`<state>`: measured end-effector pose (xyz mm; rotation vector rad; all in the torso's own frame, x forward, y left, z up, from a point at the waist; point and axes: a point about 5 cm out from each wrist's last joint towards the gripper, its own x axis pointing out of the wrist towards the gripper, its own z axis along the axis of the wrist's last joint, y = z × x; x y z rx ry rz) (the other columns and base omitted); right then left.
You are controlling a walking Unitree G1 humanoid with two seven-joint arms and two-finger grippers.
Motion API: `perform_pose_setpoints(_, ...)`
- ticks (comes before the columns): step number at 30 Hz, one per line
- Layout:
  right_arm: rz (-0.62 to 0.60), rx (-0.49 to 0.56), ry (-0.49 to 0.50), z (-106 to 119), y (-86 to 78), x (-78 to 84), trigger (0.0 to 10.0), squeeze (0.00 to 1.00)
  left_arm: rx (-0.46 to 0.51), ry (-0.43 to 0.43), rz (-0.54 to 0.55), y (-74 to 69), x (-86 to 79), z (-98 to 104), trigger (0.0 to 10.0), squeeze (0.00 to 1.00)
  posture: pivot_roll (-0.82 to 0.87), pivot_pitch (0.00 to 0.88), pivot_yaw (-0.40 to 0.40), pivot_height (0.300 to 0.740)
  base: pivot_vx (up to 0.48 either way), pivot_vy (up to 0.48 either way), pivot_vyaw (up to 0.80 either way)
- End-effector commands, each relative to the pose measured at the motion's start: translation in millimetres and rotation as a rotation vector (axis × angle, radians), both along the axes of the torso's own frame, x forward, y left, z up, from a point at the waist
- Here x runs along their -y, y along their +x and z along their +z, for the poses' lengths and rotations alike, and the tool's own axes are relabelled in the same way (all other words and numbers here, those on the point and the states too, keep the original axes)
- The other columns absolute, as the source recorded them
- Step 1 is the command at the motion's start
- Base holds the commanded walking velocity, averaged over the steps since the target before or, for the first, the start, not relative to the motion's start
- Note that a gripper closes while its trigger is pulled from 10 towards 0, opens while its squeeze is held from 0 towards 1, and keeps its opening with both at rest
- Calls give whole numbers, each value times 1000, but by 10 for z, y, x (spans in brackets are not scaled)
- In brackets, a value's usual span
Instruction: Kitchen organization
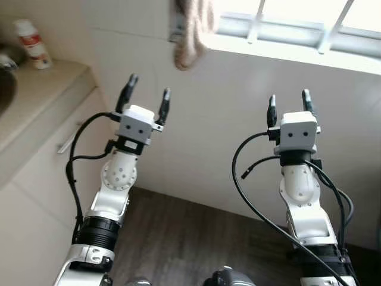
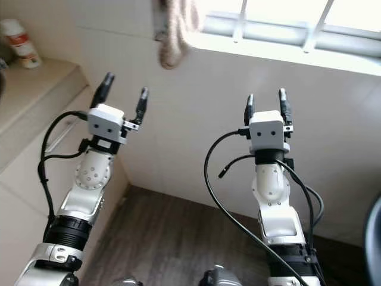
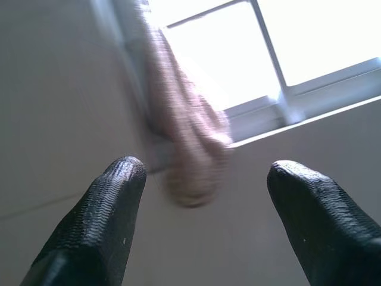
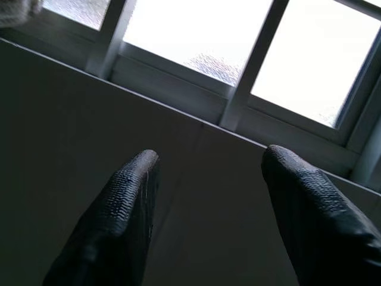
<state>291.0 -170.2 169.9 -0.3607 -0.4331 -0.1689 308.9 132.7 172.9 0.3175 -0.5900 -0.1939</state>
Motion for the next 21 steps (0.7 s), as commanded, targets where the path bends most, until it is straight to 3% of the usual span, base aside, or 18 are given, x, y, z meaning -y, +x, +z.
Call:
perform_pose_setpoints(1,1,-6,33,-4,-9,5,10000,0,-9,15,-17,2,31,-11,10000,0,77,0,-34,740,0,-480,-800)
perform_pose_setpoints(5,5,16,9,20,-17,-4,10000,0,-9,15,-18,1,33,-11,10000,0,76,0,-35,740,0,-480,-800)
perform_pose_setpoints(10,-7,-5,2,-6,-6,-4,10000,0,-14,14,-19,-1,35,-21,10000,0,76,0,-36,740,0,-416,0)
perform_pose_setpoints(18,-19,-29,26,-36,11,21,10000,0,-19,2,-23,-7,34,-37,10000,0,75,0,-39,740,0,0,-678)
perform_pose_setpoints(21,-24,-34,7,-46,13,23,10000,0,-25,1,-23,-6,34,-48,10000,0,76,0,-39,740,0,0,0)
